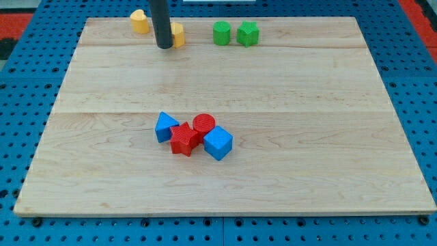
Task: Slide the yellow heart to the top left
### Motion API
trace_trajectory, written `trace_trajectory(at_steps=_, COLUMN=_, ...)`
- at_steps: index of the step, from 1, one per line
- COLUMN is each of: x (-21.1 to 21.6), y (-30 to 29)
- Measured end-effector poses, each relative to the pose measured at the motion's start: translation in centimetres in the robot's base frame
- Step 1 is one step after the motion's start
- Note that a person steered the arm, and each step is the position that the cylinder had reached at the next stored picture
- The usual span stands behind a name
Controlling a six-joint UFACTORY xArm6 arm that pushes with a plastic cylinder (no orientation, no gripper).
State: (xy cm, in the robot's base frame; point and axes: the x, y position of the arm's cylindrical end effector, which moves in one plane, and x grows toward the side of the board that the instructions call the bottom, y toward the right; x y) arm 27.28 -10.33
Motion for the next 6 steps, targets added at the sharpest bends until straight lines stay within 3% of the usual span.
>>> trace_trajectory(at_steps=1, x=0.5, y=-0.8)
trace_trajectory(at_steps=2, x=-0.9, y=-5.5)
trace_trajectory(at_steps=3, x=-5.4, y=-0.6)
trace_trajectory(at_steps=4, x=-8.1, y=0.5)
trace_trajectory(at_steps=6, x=-6.6, y=-11.7)
